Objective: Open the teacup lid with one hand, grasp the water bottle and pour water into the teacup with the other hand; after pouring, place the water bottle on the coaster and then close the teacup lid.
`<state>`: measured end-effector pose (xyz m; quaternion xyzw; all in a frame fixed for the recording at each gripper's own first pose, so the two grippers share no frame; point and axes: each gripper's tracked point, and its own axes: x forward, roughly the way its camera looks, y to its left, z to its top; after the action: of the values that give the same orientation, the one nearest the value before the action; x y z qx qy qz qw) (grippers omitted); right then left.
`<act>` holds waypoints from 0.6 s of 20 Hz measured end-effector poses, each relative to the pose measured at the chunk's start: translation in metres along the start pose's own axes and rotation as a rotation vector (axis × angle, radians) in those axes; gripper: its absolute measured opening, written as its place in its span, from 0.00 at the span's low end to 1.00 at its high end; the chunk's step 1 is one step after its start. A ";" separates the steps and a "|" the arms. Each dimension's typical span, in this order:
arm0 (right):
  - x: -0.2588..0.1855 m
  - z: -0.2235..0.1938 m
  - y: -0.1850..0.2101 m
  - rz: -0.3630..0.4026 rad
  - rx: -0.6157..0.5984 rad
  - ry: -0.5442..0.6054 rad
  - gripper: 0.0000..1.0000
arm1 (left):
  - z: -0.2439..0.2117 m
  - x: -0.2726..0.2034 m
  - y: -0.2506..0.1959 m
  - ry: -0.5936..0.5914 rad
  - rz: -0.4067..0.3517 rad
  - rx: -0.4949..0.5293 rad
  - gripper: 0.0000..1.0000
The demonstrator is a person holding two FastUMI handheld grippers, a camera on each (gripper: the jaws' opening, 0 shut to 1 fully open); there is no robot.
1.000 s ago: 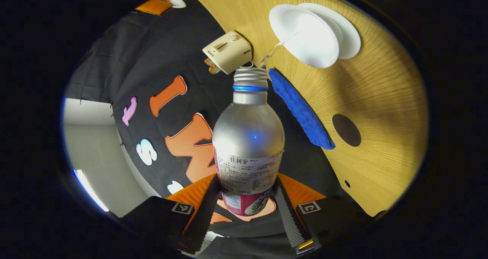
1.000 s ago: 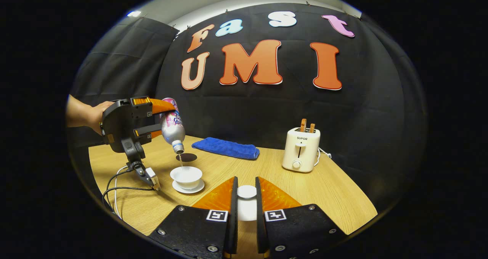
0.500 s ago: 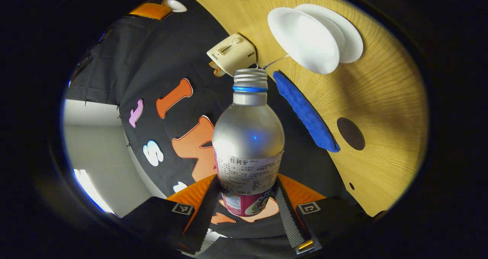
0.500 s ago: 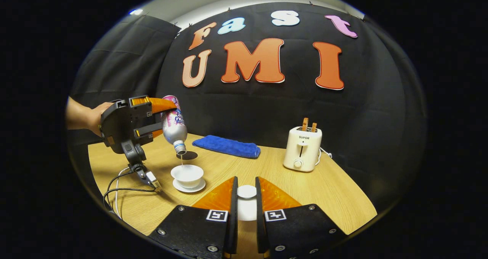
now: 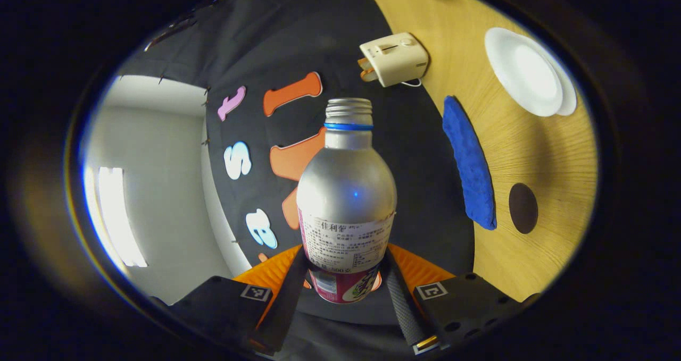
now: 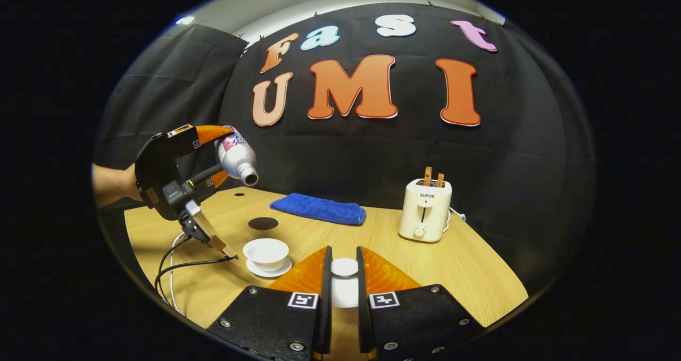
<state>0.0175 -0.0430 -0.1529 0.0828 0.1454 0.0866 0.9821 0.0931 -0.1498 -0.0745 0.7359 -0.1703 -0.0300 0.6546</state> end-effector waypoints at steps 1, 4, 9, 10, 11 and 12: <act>0.002 0.003 0.001 -0.002 0.003 -0.005 0.21 | -0.012 -0.005 -0.002 0.035 -0.001 -0.067 0.87; 0.007 0.013 0.006 -0.005 0.010 -0.015 0.21 | -0.024 0.000 0.002 0.090 0.000 -0.221 0.84; 0.018 0.027 0.022 0.010 -0.011 -0.030 0.20 | -0.043 0.015 -0.004 0.162 -0.042 -0.542 0.88; 0.019 0.030 0.027 0.017 -0.013 -0.034 0.21 | -0.044 0.017 -0.007 0.179 -0.048 -0.617 0.84; 0.021 0.033 0.028 0.020 -0.015 -0.039 0.21 | -0.044 0.021 -0.009 0.190 -0.053 -0.684 0.83; 0.023 0.036 0.032 0.025 -0.019 -0.043 0.21 | -0.044 0.025 -0.011 0.200 -0.055 -0.751 0.79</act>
<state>0.0458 -0.0126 -0.1189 0.0770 0.1223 0.0983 0.9846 0.1301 -0.1144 -0.0744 0.4488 -0.0628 -0.0359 0.8907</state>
